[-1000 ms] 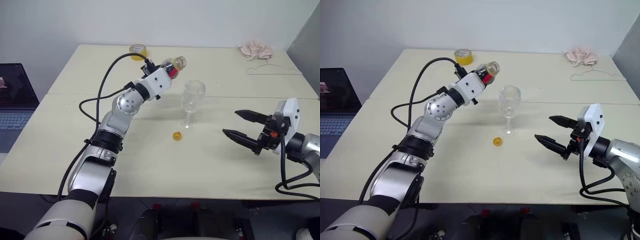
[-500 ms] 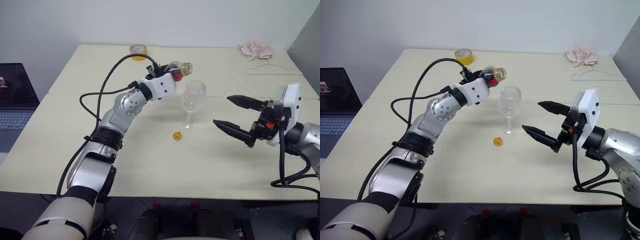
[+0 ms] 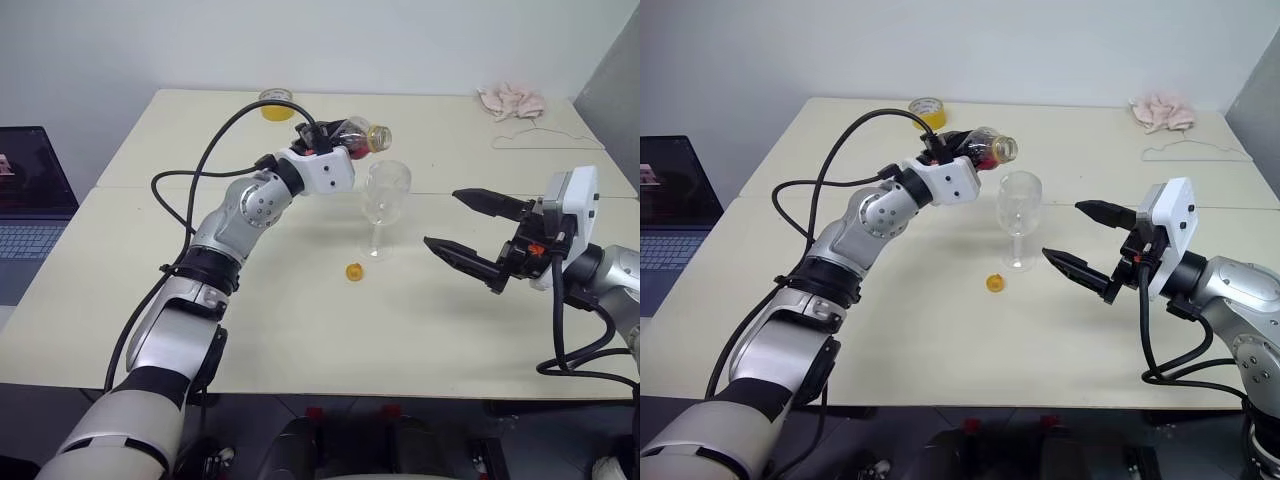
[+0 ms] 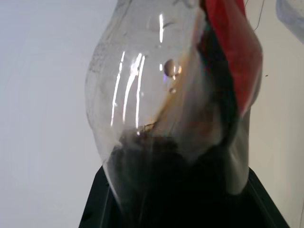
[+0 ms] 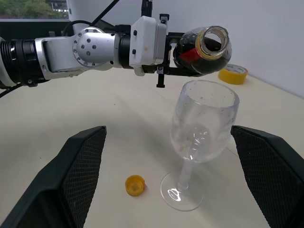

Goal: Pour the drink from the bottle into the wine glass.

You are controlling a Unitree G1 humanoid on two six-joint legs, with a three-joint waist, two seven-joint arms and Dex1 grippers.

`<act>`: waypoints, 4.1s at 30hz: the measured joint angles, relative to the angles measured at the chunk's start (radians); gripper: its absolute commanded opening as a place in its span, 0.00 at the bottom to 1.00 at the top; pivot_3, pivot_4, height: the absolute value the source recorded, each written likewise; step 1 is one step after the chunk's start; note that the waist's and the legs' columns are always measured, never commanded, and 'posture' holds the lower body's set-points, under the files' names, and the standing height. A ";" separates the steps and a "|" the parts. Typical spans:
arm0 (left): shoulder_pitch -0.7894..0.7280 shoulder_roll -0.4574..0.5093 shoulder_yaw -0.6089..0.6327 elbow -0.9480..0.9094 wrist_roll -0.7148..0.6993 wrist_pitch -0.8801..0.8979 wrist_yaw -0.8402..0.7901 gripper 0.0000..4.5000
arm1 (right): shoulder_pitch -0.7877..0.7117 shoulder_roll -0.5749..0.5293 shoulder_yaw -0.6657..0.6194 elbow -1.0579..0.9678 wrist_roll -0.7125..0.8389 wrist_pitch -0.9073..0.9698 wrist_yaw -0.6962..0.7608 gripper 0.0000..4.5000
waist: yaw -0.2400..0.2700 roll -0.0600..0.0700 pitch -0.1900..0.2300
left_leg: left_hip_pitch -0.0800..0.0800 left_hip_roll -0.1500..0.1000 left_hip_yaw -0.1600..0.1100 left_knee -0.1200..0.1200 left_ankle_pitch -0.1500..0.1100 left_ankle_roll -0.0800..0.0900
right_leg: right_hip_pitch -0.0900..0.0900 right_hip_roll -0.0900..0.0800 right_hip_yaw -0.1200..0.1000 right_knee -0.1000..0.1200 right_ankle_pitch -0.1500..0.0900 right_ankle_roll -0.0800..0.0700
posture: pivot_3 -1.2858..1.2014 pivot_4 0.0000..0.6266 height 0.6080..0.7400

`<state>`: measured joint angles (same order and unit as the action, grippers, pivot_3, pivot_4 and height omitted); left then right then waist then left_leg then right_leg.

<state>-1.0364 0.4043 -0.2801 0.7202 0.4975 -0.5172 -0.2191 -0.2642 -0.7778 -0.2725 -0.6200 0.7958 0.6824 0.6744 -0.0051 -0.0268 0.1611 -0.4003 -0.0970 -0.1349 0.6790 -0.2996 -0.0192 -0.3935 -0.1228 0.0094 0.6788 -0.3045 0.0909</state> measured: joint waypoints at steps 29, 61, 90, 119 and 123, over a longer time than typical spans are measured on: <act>-0.057 0.076 -0.068 0.097 0.136 -0.100 0.112 0.30 | 0.018 0.001 0.018 0.013 -0.039 -0.008 -0.003 1.00 | -0.006 0.000 0.000 | 0.000 0.000 0.000 0.000 0.000 0.000 | -0.001 0.000 0.000 0.001 0.000 0.000 | 0.52 0.24 1.00; -0.142 0.100 -0.131 0.184 0.252 -0.143 0.210 0.30 | 0.029 0.014 0.040 0.023 -0.069 -0.016 -0.003 1.00 | -0.012 0.000 0.000 | -0.001 0.000 0.000 0.000 0.000 0.000 | -0.002 0.000 0.000 0.002 0.000 0.000 | 0.52 0.24 1.00; -0.198 0.120 -0.180 0.232 0.299 -0.174 0.265 0.30 | 0.028 0.015 0.052 0.027 -0.070 -0.022 -0.003 1.00 | -0.020 0.000 0.000 | -0.001 0.000 0.000 0.000 0.000 0.000 | -0.002 0.000 0.000 0.003 0.000 0.000 | 0.52 0.24 1.00; -0.207 0.124 -0.188 0.242 0.302 -0.187 0.272 0.30 | 0.037 0.016 0.060 0.033 -0.072 -0.038 0.001 1.00 | -0.022 0.000 0.000 | -0.001 0.000 0.000 0.001 0.000 0.000 | -0.002 0.000 0.000 0.003 0.000 0.000 | 0.52 0.24 1.00; -0.207 0.124 -0.188 0.242 0.302 -0.188 0.271 0.30 | 0.041 0.016 0.060 0.033 -0.071 -0.038 0.001 1.00 | -0.022 0.000 0.000 | -0.001 0.000 0.000 0.000 0.000 0.000 | -0.002 0.000 0.000 0.003 0.000 0.000 | 0.52 0.24 1.00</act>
<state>-1.2437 0.5284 -0.4680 0.9618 0.8000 -0.7048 0.0522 -0.2236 -0.7622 -0.2130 -0.5866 0.7244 0.6448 0.6750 -0.0268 -0.0267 0.1610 -0.4014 -0.0972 -0.1344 0.6795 -0.2996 -0.0192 -0.3960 -0.1227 0.0095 0.6818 -0.3045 0.0910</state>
